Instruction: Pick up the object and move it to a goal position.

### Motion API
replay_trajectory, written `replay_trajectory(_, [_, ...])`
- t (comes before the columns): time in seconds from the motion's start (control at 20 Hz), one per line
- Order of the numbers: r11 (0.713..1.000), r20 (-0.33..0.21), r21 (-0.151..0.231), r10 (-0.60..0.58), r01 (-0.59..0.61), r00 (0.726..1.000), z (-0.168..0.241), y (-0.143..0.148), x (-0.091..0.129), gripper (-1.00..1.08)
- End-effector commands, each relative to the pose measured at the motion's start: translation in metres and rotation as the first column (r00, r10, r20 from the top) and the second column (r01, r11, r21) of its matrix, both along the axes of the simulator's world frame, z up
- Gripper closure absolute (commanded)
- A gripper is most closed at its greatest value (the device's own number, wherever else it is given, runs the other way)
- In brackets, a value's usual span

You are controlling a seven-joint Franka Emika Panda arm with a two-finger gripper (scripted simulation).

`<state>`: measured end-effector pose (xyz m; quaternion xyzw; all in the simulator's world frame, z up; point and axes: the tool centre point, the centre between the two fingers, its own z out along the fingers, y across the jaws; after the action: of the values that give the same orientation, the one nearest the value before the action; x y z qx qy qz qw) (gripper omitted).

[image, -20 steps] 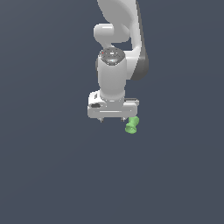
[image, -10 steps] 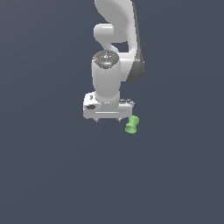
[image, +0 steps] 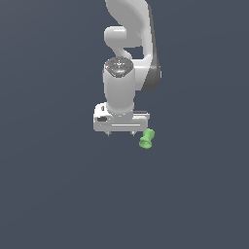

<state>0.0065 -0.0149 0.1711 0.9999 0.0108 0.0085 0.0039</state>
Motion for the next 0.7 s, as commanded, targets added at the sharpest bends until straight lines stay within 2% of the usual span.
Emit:
replay_trajectory(0.0, [1.000, -0.001, 0.001, -0.014, 0.014, 1.000, -0.003, 0.005, -0.001, -0.92])
replay_trajectory(0.65, [0.984, -0.007, 0.007, -0.177, 0.177, 0.984, -0.029, 0.061, -0.020, -0.92])
